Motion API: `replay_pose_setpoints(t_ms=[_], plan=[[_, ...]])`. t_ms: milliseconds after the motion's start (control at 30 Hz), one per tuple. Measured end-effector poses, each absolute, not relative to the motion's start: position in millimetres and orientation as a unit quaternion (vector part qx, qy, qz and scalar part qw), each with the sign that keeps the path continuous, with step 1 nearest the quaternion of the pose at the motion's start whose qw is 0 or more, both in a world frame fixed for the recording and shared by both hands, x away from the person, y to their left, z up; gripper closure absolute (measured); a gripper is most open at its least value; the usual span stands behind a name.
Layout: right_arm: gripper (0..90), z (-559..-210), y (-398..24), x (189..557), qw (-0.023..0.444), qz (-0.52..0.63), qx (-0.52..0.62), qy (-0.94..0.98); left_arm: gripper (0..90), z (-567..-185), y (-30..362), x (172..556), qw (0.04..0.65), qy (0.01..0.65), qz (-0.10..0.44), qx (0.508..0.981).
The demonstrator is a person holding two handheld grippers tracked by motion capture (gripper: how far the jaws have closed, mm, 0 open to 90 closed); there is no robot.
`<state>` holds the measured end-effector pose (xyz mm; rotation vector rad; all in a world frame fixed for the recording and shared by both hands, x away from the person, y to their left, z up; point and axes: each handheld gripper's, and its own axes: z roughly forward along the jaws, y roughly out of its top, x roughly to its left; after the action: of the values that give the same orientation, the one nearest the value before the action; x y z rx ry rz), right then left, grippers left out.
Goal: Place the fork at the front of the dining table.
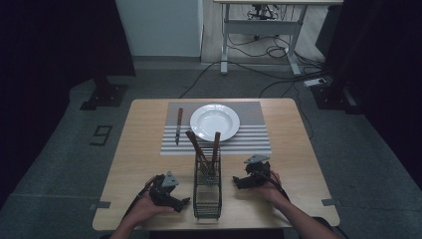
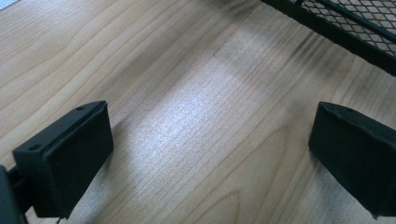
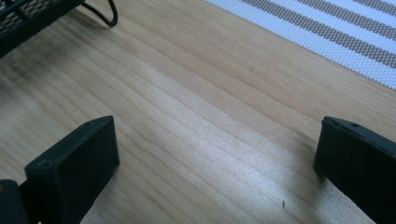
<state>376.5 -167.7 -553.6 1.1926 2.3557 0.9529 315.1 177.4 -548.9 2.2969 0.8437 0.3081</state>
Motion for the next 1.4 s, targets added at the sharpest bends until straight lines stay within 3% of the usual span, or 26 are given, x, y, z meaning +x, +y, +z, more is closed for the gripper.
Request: replay_pose_setpoints(t_ms=[200, 533, 1400], plan=[[0.6, -551.3, -168.0, 375.6, 0.159, 0.326, 0.418, 0.833, 0.0, -549.0, 177.1, 315.4, 0.332, 0.321, 0.118, 0.879], [9.0, -542.5, -177.9, 380.1, 0.121, 0.326, 0.449, 0.823, 0.0, -549.0, 176.8, 315.6, 0.332, 0.320, 0.117, 0.880], [12.9, -512.3, -189.9, 372.3, 0.159, 0.389, 0.456, 0.785, 0.0, -548.9, 176.3, 316.1, 0.331, 0.319, 0.116, 0.880]])
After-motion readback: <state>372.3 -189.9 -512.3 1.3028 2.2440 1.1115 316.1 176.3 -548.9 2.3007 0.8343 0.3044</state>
